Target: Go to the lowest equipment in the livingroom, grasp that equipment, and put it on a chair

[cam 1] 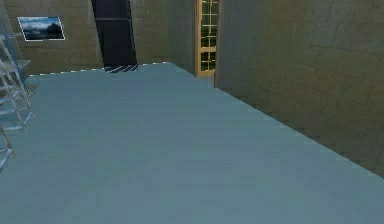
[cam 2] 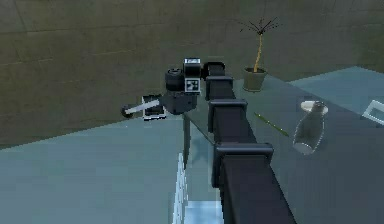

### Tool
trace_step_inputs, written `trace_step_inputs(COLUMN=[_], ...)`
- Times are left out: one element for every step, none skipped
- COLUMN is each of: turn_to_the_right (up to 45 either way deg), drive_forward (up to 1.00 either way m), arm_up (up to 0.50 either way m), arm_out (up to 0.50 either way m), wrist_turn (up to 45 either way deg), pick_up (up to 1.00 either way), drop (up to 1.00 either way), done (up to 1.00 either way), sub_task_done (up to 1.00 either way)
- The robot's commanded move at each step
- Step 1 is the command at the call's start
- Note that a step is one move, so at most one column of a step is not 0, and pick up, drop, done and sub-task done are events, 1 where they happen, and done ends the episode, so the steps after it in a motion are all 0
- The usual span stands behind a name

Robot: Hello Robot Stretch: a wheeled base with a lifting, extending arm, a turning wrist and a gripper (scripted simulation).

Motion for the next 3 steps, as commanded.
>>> trace_step_inputs(turn_to_the_right=[0.0, 0.0, 0.0], drive_forward=[0.00, 0.00, 0.00], arm_up=[0.00, 0.00, -0.40], arm_out=[0.00, 0.00, 0.00], wrist_turn=[45.0, 36.0, 0.0], pick_up=[0.00, 0.00, 0.00], drop=[0.00, 0.00, 0.00], done=[0.00, 0.00, 0.00], sub_task_done=[0.00, 0.00, 0.00])
